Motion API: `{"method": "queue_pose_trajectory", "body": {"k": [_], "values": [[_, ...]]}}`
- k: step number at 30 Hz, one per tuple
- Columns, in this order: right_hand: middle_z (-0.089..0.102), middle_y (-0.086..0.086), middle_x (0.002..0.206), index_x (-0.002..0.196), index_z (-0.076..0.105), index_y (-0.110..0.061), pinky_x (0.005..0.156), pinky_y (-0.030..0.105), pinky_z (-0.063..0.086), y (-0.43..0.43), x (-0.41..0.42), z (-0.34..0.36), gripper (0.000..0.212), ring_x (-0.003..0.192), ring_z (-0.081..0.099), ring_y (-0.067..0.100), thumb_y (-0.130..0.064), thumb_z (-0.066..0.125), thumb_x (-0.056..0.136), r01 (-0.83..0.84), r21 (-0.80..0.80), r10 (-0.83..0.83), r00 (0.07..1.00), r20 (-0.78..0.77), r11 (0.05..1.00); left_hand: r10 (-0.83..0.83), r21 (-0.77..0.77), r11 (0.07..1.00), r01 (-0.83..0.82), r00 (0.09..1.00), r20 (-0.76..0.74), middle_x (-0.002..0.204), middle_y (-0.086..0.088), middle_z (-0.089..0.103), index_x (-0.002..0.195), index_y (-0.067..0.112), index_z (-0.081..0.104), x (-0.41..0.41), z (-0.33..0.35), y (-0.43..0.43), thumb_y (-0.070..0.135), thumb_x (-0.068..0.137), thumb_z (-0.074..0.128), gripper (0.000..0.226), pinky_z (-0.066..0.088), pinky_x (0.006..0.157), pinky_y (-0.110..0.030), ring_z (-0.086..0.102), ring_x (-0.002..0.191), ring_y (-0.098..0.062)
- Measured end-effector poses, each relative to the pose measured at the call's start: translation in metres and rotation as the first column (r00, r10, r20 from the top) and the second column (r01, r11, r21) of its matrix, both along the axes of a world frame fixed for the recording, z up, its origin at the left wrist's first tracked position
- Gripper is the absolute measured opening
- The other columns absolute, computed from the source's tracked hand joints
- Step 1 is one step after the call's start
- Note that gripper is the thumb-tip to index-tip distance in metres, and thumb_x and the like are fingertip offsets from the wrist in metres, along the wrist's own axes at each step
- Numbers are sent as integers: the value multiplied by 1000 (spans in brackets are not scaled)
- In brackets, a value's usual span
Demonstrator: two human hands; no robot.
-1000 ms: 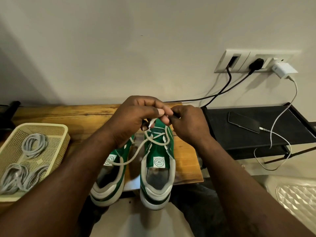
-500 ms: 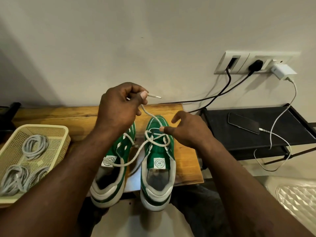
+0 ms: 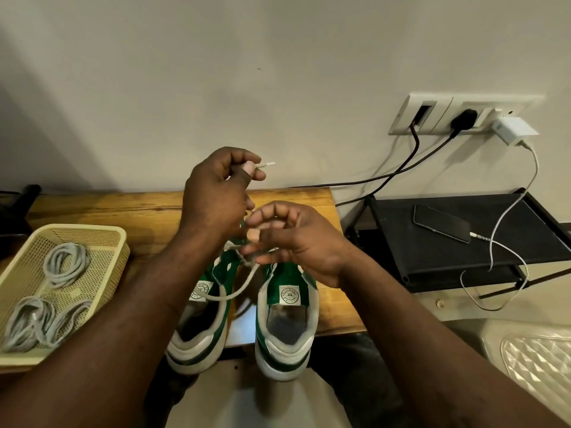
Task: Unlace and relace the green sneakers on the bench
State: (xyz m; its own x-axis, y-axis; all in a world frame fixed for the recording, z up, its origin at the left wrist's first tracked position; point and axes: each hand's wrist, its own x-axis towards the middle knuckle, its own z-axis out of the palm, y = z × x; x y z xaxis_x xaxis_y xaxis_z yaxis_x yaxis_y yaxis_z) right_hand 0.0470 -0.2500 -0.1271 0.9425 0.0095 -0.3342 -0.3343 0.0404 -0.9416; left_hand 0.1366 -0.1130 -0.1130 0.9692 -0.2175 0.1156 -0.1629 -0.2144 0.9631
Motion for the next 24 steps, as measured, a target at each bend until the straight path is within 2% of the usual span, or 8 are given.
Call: {"method": "queue_pose_trajectory", "body": {"k": [1, 3, 5, 7, 9, 14, 20, 24], "values": [[78, 12, 99, 111, 69, -3, 83, 44, 62, 0, 2, 2, 14, 93, 77, 30, -6, 70, 97, 4, -30, -3, 999, 38, 1000, -9, -4, 1000, 9, 1000, -19, 98, 9, 78, 110, 27, 74, 1, 0, 1, 19, 107, 57, 19, 49, 55, -25, 61, 55, -8], [79, 5, 94, 99, 73, -13, 84, 48, 64, -9, 7, -6, 8, 89, 77, 26, -20, 75, 95, 71, -395, -41, 996, 82, 916, -47, 36, 998, 49, 997, -65, 99, 10, 79, 108, 29, 78, -1, -4, 2, 18, 105, 62, 20, 49, 54, -20, 66, 65, -2], [76, 1, 92, 93, 69, -21, 85, 51, 62, -24, 6, -12, 21, 89, 73, 24, -38, 80, 88, -2, -679, -47, 997, -54, 734, -77, 111, 990, 89, 992, -104, 93, 11, 79, 99, 30, 80, -6, -10, 0, 19, 98, 71, 14, 53, 57, -24, 71, 78, -4], [72, -1, 99, 99, 63, -21, 84, 43, 60, -33, -4, -12, 42, 95, 68, 21, -52, 85, 81, -214, -768, -11, 961, -277, 604, -93, 207, 971, 121, 986, -141, 85, 10, 78, 88, 27, 80, -11, -17, -5, 22, 90, 81, 6, 57, 68, -32, 73, 81, -10], [71, 1, 102, 101, 61, -20, 83, 42, 61, -35, -12, -11, 47, 96, 68, 21, -51, 88, 78, -289, -756, 1, 934, -356, 588, -118, 285, 943, 171, 974, -192, 77, 10, 76, 79, 24, 77, -19, -25, -12, 23, 84, 87, 11, 58, 72, -33, 72, 74, -11], [77, 11, 92, 95, 75, -12, 77, 48, 66, -48, -10, -19, 12, 81, 78, 28, -6, 80, 86, -94, -662, -137, 947, -289, 744, -156, 433, 867, 247, 959, -235, 75, 10, 74, 76, 26, 73, -38, -53, -28, 15, 85, 80, 16, 62, 79, -41, 71, 76, -12], [77, 10, 90, 103, 77, -9, 61, 28, 61, -64, -11, -33, 24, 70, 75, 16, 10, 68, 91, 16, -420, -191, 906, -378, 907, -122, 503, 834, 224, 966, -228, 81, 16, 73, 82, 32, 73, -49, -74, -39, 21, 86, 83, 15, 59, 81, -33, 69, 81, -6], [75, 12, 95, 109, 75, -6, 70, 36, 65, -69, -12, -46, 31, 79, 75, 19, 16, 60, 93, 76, -277, -189, 894, -406, 958, -2, 412, 903, 117, 963, -270, 79, 15, 74, 81, 30, 74, -53, -81, -45, 19, 86, 83, 15, 59, 78, -31, 70, 78, -6]]}}
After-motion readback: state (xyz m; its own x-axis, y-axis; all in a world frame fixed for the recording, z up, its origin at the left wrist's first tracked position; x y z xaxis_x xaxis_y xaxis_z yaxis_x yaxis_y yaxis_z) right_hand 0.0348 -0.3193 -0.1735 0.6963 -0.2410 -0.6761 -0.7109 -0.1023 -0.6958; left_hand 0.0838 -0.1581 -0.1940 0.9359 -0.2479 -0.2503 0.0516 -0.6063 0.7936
